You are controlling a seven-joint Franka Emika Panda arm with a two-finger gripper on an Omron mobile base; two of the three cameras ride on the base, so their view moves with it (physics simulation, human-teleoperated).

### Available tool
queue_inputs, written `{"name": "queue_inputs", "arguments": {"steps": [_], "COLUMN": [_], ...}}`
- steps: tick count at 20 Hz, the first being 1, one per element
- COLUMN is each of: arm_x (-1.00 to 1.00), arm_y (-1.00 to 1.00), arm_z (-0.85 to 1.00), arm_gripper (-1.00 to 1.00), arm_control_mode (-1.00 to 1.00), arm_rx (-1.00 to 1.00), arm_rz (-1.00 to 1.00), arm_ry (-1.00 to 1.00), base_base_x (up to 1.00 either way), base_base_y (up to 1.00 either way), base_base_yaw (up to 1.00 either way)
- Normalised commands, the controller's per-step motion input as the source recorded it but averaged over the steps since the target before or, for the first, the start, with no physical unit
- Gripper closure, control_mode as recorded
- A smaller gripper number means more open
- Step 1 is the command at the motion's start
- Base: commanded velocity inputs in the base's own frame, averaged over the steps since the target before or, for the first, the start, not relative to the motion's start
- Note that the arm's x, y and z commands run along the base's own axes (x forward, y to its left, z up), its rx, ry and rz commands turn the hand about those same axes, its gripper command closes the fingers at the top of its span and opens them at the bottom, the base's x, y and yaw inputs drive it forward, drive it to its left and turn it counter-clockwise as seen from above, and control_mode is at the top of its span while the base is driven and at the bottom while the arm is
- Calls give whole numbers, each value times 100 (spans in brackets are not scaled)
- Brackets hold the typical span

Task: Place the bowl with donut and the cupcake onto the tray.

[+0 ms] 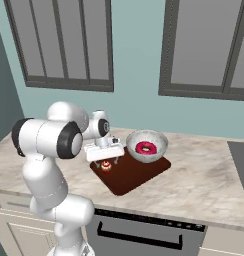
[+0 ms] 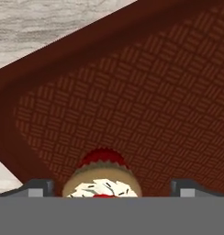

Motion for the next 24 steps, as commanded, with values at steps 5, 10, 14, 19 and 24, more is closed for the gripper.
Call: {"name": "queue_inputs", "arguments": {"steps": [5, 10, 14, 19, 24], "arm_x": [-6, -18, -33, -52, -59], "arm_y": [2, 3, 5, 0, 2], "arm_z": [8, 34, 41, 45, 62], "arm_gripper": [-100, -100, -100, -100, -100], "arm_control_mode": [-100, -100, -100, -100, -100], "arm_rx": [0, 0, 0, 2, 7], "arm_rz": [0, 0, 0, 0, 0], "arm_ry": [-1, -4, -7, -17, -23], "base_base_x": [0, 0, 0, 0, 0], "base_base_y": [0, 0, 0, 0, 0], "base_base_yaw": [0, 0, 0, 0, 0]}}
